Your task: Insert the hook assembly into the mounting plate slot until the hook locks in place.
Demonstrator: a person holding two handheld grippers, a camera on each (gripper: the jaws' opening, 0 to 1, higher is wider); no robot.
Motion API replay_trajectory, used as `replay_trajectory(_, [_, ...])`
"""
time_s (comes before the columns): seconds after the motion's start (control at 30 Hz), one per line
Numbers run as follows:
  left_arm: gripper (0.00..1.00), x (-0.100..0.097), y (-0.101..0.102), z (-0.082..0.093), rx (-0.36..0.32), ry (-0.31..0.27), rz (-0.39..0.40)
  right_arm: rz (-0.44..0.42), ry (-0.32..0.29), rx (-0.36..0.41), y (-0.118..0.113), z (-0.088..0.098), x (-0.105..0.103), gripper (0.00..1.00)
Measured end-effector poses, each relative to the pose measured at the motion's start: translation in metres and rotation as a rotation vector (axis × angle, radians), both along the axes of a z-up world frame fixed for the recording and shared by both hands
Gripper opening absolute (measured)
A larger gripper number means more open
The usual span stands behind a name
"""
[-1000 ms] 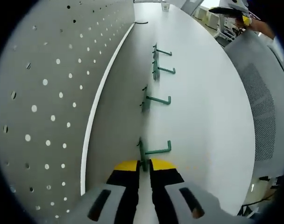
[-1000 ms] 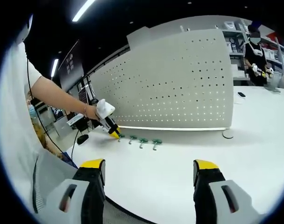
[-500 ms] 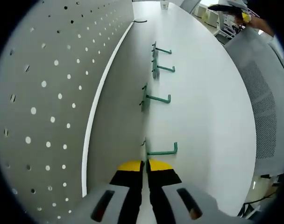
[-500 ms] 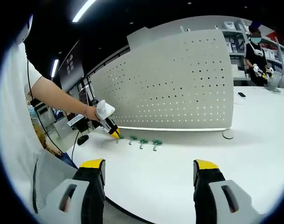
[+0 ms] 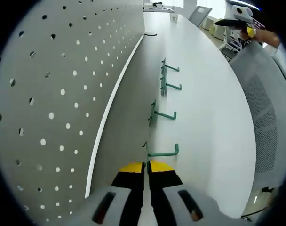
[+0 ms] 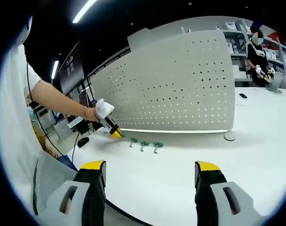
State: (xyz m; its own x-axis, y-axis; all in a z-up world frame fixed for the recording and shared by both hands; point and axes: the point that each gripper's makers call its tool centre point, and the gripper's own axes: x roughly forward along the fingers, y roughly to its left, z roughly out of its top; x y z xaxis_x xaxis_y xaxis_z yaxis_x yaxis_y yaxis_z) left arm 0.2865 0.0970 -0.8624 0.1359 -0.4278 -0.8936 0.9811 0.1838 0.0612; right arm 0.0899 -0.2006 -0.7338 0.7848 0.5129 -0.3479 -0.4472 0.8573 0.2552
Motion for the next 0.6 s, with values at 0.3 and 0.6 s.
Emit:
replay_trajectory(0.3, [0.02,0.006,-0.008,0.020,-0.093,-0.057,0.043,0.004,-0.004,0.000,0.002,0.001,0.000,0.74])
replay_trajectory(0.6, [0.02,0.004,-0.021,0.046,-0.200,-0.098,0.068,0.011,-0.012,0.003,0.004,0.003,0.000,0.74])
